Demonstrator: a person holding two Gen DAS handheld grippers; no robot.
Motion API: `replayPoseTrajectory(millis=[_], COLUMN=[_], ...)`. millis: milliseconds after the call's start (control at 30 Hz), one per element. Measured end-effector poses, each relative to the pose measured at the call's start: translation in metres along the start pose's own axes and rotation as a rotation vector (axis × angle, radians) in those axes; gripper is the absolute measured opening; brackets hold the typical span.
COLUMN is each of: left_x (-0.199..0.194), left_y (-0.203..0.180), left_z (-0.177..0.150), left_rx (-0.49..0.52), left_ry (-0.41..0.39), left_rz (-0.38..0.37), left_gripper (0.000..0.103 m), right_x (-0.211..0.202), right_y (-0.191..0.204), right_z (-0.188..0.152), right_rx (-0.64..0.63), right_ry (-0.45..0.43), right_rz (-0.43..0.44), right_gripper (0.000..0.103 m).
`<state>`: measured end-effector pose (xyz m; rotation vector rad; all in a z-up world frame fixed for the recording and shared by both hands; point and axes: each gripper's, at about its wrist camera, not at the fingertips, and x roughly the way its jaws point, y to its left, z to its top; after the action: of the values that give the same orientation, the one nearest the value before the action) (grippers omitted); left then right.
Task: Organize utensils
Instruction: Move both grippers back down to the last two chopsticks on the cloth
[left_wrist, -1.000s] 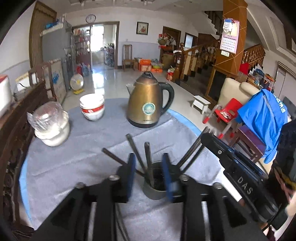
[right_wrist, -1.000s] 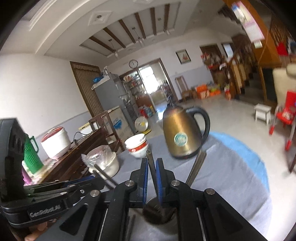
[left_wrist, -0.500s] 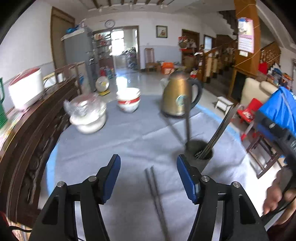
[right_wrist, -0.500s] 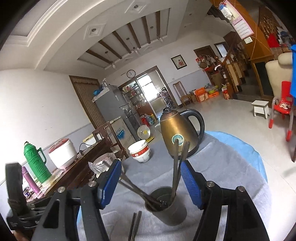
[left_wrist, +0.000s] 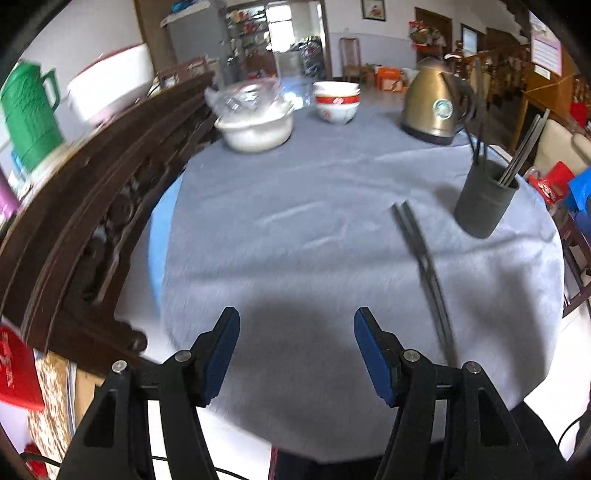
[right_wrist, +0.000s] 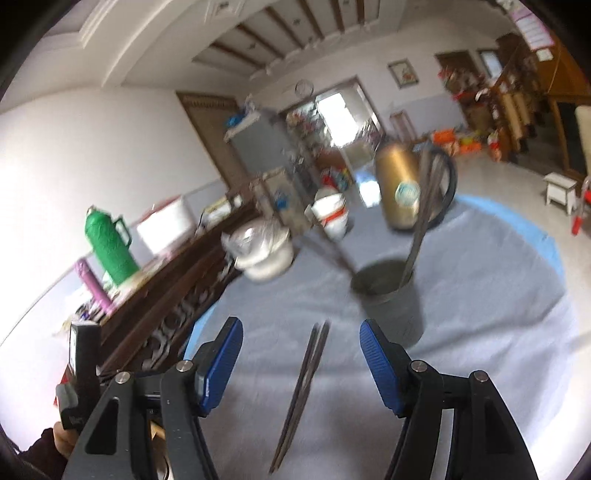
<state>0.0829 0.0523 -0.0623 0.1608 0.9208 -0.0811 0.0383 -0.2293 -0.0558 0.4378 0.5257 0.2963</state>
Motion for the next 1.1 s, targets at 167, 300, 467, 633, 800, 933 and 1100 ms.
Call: replayPoseTrajectory(millis=[167,300,467,633,800,933,1100], left_x=[-0.007,-0.014,-0.015,-0.008,-0.002,0.005,0.02], left_y=[0.008,0.005,-0.014,-0.041,-0.071,-0.09,-0.106], left_z=[-0.008,-0.003,0.013,0.029,0.04,0.046,0.058], left_rx=[-0.02,-0.014,0.016,0.042,0.071,0.091,0.055], left_ry=[0.003,-0.005,-0.013,0.012,0.041,0.067,0.134], left_rz=[0.018,0.033,0.065,0.077,0.096,0.118,0.113], left_gripper=[0.065,0.065,0.066,0.066,0.066,0.066,0.066], right_x=[0.013,0.012,0.011,0.006,0.006,0.004,-0.001], right_y=[0.015,0.018,0.007,-0.011,-0.032,-0.05,-0.072], right_z=[-0.009,-0.011,-0.018,-0.024,-0.025,-0.024,-0.019], right_rx=[-0.054,-0.08,-0.1,-0.091,-0.04,-0.009,0.024], right_ry=[0.045,0.042,0.027,0.0,0.0,0.005,0.012], right_rz=[0.003,0.006,-0.02,-0.004,0.048,0.088,0.117], right_gripper=[0.07,0.07,0.07,0.07,0.07,0.07,0.07])
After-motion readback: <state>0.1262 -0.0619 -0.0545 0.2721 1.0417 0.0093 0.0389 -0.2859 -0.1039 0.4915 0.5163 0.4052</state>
